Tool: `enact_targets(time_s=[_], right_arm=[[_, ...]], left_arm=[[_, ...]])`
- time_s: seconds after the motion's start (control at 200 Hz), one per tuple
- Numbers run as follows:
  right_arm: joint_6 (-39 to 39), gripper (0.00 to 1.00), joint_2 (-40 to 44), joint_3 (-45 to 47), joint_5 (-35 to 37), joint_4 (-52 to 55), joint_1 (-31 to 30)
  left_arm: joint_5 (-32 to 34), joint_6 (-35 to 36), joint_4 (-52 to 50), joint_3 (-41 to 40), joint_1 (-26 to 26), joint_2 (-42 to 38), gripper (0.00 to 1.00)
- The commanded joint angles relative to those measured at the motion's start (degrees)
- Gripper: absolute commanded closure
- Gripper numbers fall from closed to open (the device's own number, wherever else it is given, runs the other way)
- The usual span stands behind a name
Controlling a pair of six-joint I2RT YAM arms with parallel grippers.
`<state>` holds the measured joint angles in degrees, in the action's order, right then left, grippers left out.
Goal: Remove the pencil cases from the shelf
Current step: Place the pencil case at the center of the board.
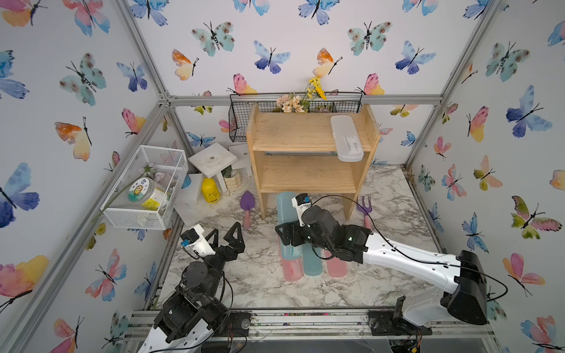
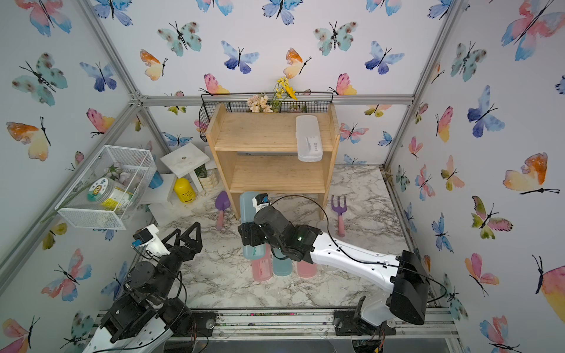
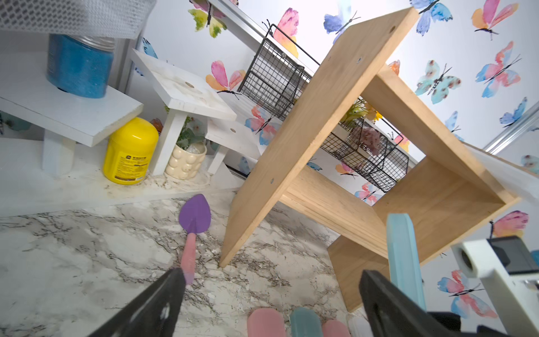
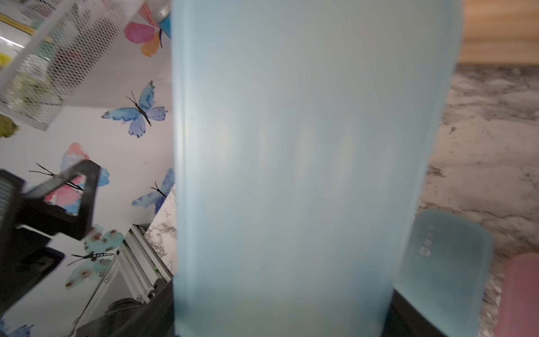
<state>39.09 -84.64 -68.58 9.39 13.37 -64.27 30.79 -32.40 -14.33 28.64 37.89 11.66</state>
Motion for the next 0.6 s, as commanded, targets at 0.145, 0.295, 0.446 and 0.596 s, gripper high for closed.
enact_targets(time_s=[0.145, 0.295, 0.446, 0.596], right_arm=[[7.3, 0.23, -12.6, -3.4, -4.0, 0.5, -4.2], [9.4, 0.23, -21.4, -7.3, -6.0, -0.2, -6.0], [9.2, 0.22, -29.6, -15.0, -6.5, 5.1, -6.2], [9.7, 0.21, -33.0, -17.7, -5.3, 6.3, -6.2]], left_arm=[[3.5, 0.3, -2.4, 5.2, 0.1, 9.9, 0.01], [2.1, -1.1, -1.5, 4.8, 0.1, 12.7, 0.01], [0.6, -3.4, -1.2, 3.8, 0.2, 14.1, 0.01], [-0.1, -4.2, -0.5, 2.9, 0.2, 14.7, 0.01]])
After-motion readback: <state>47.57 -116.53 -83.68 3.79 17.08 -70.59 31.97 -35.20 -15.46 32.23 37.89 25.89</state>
